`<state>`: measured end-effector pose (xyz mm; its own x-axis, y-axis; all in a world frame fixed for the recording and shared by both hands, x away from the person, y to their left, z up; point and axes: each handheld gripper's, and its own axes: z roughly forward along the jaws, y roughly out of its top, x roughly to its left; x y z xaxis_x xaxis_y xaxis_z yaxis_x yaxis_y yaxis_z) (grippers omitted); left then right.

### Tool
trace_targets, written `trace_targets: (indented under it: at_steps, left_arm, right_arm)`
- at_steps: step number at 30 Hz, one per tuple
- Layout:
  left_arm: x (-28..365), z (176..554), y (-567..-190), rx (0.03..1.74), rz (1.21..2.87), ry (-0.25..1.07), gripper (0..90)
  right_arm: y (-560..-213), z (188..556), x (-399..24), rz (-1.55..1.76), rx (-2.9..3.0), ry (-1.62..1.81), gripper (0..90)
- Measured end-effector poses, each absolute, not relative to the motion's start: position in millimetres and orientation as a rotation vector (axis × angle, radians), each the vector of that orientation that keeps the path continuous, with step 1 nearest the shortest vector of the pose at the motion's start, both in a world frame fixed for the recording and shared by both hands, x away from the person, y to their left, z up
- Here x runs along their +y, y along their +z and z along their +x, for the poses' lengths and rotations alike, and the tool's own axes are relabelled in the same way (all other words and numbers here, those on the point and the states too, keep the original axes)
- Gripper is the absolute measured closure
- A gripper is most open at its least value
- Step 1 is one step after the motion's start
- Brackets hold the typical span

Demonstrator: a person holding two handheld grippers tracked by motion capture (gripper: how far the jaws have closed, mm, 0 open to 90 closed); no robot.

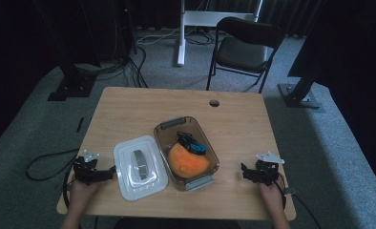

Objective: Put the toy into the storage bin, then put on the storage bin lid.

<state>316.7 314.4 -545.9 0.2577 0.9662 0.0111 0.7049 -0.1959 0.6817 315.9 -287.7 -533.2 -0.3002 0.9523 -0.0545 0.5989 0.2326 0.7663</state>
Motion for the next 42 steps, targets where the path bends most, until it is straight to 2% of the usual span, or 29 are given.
trace_targets:
  at_steps: [17,25,34,42]
  left_arm:
    - [319.8,312.8,-541.3,1.55,1.996,0.617,0.3]
    - [327.5,297.6,-526.4,1.544,1.922,0.637,0.3]
    - [309.6,283.5,-513.0,1.481,1.915,0.621,0.3]
    - [290.6,285.3,-510.4,1.428,1.954,0.541,0.3]
  right_arm:
    - [-539.1,316.8,-289.7,1.443,1.995,0.873,12.0]
    - [-544.8,318.6,-290.1,1.442,2.01,0.842,12.0]
    - [-548.1,320.8,-289.6,1.447,2.026,0.83,11.9]
    - [-549.4,321.4,-292.3,1.472,2.019,0.853,12.0]
